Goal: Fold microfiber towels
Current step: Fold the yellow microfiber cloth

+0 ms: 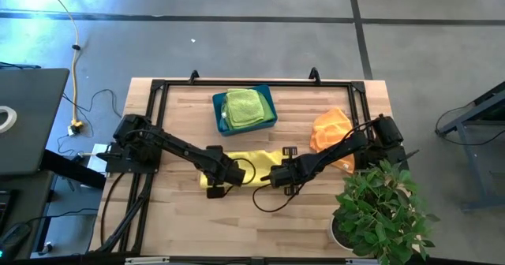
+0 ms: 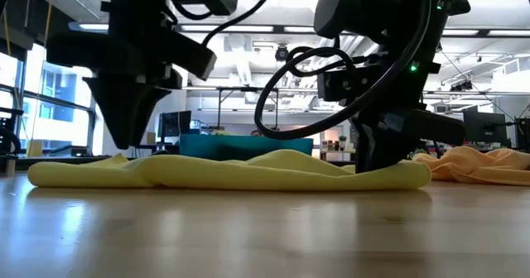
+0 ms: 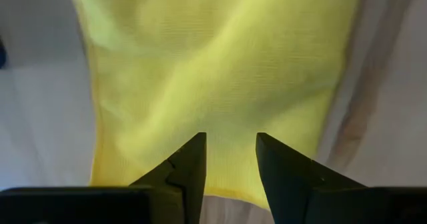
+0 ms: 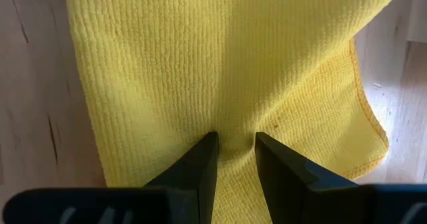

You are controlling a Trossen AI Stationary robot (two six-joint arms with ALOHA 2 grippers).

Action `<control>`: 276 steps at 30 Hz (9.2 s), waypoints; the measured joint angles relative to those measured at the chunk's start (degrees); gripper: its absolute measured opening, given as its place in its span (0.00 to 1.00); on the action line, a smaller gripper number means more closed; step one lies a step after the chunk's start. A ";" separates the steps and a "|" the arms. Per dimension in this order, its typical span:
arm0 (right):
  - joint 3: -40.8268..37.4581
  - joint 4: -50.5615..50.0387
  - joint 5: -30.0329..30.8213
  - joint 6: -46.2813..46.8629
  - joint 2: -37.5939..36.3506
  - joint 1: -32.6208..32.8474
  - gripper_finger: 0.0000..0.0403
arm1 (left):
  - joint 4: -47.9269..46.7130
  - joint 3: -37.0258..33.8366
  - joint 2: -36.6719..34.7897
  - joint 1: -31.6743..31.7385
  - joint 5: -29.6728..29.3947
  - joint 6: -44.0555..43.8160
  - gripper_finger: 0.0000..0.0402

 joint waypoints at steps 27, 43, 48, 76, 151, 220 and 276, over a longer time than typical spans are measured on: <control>-0.14 -2.82 5.09 -1.52 0.17 0.00 0.24 | 13.97 -7.43 0.04 -7.00 21.18 -9.94 0.29; -0.18 -4.80 13.35 -0.23 -10.24 0.28 0.24 | 3.12 1.40 0.00 -5.39 3.30 -3.38 0.29; -0.18 -2.38 11.65 -0.19 -7.95 -4.09 0.24 | 7.16 -3.40 -0.01 -2.26 0.83 -7.12 0.29; -5.78 8.43 -7.19 -0.08 -5.02 -16.15 0.24 | 12.70 -10.56 -0.22 -1.45 6.07 -10.02 0.29; -31.13 18.62 -15.28 38.18 -33.79 -15.45 0.55 | 10.38 -3.15 0.00 -3.16 5.37 -9.22 0.29; -4.53 -15.56 0.21 40.09 -20.39 -14.17 0.00 | 6.66 -3.13 0.00 -3.20 5.35 -4.83 0.29; 23.99 18.94 4.37 36.74 11.54 1.28 0.00 | -12.07 -3.10 -0.02 -24.69 5.33 -14.70 0.29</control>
